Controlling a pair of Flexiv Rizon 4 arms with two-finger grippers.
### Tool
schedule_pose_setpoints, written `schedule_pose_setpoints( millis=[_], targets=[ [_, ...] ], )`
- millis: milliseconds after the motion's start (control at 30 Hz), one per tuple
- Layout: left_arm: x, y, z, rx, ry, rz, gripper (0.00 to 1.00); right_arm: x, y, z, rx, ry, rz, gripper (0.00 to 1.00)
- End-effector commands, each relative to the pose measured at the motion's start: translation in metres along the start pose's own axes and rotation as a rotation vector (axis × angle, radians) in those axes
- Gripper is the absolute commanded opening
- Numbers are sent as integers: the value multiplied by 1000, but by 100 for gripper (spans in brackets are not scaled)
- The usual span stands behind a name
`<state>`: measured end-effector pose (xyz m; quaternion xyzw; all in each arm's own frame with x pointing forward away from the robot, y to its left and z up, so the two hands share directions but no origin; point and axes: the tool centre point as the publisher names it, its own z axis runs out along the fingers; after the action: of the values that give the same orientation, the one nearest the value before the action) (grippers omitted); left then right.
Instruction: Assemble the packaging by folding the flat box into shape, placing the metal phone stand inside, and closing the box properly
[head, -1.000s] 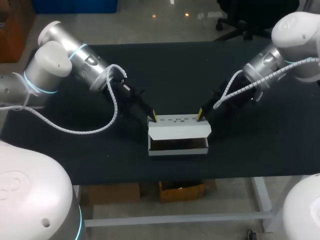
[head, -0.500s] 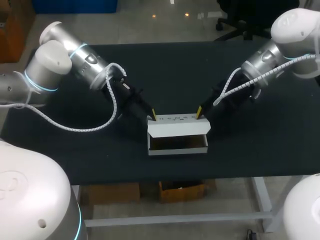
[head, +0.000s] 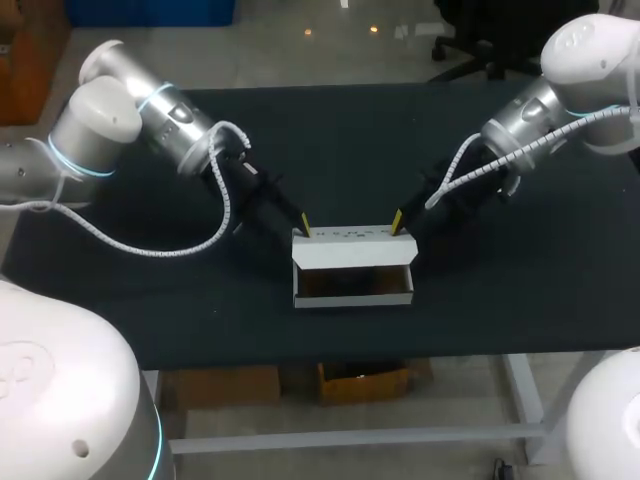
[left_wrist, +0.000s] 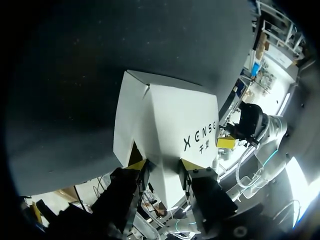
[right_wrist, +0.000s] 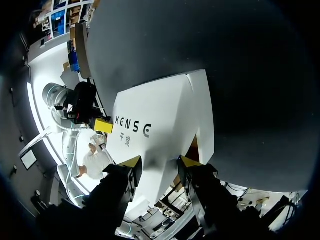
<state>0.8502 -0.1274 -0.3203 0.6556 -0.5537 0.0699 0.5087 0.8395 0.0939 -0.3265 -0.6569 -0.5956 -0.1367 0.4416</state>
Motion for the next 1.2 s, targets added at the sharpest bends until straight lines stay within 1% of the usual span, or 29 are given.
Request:
schedule_pose_setpoints(
  millis=[33,700,1200],
  targets=[
    [7,-3,1,-8,-14,-5,38,3,4,2,13,3,0,44],
    [11,-3,-2,-5,-46,-32,38,5,7,-3,22,-45,34,45],
    [14,-3,-4,-10,-55,-44,38,9,10,-10,27,-52,37,44]
  ],
)
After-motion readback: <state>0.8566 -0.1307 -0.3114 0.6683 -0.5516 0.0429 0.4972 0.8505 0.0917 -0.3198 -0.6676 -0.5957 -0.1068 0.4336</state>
